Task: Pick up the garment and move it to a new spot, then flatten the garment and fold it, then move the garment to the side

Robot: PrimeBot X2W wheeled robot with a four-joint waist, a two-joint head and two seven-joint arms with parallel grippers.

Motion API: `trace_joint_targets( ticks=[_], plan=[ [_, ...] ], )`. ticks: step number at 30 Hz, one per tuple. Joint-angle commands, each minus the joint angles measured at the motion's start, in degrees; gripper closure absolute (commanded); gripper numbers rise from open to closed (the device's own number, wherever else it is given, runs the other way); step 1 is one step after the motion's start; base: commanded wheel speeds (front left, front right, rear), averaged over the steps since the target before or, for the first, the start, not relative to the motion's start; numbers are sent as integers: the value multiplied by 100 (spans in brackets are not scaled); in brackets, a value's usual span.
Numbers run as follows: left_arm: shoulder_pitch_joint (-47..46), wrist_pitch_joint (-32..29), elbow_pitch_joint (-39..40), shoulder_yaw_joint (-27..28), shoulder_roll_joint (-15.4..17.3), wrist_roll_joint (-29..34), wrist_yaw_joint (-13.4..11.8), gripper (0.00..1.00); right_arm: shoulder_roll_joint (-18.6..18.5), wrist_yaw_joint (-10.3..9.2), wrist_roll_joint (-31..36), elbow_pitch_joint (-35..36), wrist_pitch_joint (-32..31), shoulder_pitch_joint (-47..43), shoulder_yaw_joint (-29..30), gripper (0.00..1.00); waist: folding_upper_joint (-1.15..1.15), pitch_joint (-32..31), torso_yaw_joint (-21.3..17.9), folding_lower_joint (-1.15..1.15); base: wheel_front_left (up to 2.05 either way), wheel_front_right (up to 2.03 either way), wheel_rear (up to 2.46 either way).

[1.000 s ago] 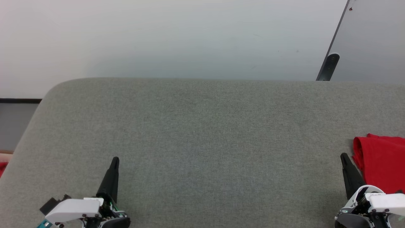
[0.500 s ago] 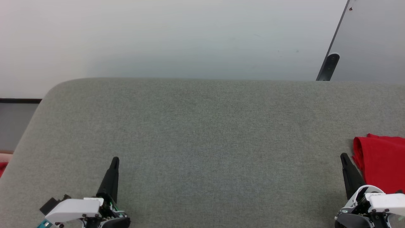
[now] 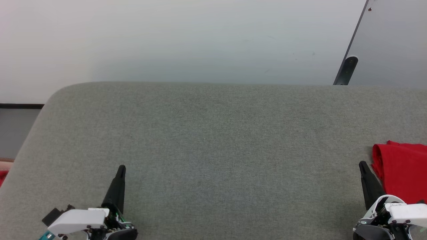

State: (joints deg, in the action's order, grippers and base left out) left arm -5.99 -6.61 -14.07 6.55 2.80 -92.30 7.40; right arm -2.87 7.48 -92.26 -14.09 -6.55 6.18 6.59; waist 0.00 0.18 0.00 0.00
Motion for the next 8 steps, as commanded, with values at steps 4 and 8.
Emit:
trace_joint_targets(
  ticks=[4,8],
  plan=[
    [-58,-16,-9,16,2,-11,27,100,15,2,-30,-3,12,13,-12,100,0,0,0,0,0,0,0],
    [-58,-16,-9,16,2,-11,27,100,15,2,-30,-3,12,13,-12,100,0,0,0,0,0,0,0]
  ],
)
